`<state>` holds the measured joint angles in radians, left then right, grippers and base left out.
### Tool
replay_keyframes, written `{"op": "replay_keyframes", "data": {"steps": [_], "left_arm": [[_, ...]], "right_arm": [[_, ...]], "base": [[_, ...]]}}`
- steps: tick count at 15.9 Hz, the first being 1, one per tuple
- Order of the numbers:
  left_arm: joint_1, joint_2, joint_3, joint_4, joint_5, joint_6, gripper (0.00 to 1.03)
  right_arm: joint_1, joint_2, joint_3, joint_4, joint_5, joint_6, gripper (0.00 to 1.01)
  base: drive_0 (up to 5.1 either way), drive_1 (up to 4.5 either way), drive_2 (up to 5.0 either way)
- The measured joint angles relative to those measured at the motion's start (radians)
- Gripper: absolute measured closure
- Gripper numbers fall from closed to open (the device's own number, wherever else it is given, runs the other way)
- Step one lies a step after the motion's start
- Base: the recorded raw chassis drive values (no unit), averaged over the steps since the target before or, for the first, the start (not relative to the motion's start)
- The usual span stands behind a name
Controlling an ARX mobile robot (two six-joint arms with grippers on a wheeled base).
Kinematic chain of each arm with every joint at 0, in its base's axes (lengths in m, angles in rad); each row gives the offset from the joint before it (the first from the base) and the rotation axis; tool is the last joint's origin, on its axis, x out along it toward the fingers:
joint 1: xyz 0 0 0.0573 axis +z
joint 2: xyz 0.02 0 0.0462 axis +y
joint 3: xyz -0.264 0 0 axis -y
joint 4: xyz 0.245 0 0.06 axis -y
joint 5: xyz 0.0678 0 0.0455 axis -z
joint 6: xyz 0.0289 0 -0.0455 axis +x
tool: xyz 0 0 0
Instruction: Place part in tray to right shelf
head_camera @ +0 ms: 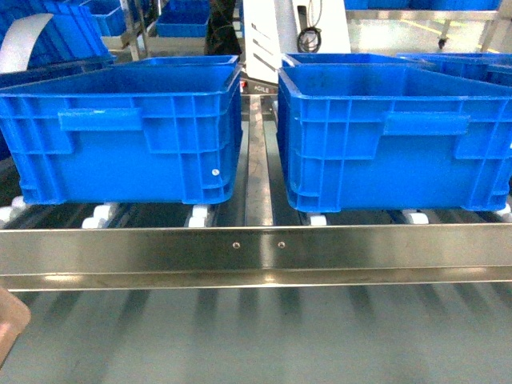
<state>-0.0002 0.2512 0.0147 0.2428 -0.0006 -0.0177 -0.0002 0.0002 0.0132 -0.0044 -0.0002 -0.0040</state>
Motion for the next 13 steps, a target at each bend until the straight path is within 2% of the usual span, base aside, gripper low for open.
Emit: {"op": "replay_keyframes", "data": {"steps": [5, 6, 7, 13], "left_arm": [[0.0, -0.09, 0.0, -0.097, 0.0, 0.0, 0.9], [0.0, -0.183, 0.0, -0.231, 0.003, 0.002, 0.9], [0.0, -0.247, 0.0, -0.254, -0.002, 0.0, 0.9], [0.0, -0.246, 0.001, -0.252, 0.0, 0.0, 0.9]], "right_arm": [[0.0, 0.0, 0.0, 0.0, 0.0, 0.0, 0.99], [0.0, 0.0, 0.0, -0.001, 0.0, 0.0, 0.99], [0.0, 0.0, 0.0, 0.0, 0.0, 0.0, 0.99], [0.0, 0.0, 0.0, 0.001, 0.0, 0.0, 0.99]], "base": [[0.0, 0.0, 0.0], [0.0, 0.0, 0.0], [0.0, 0.0, 0.0], [0.0, 0.0, 0.0]]}}
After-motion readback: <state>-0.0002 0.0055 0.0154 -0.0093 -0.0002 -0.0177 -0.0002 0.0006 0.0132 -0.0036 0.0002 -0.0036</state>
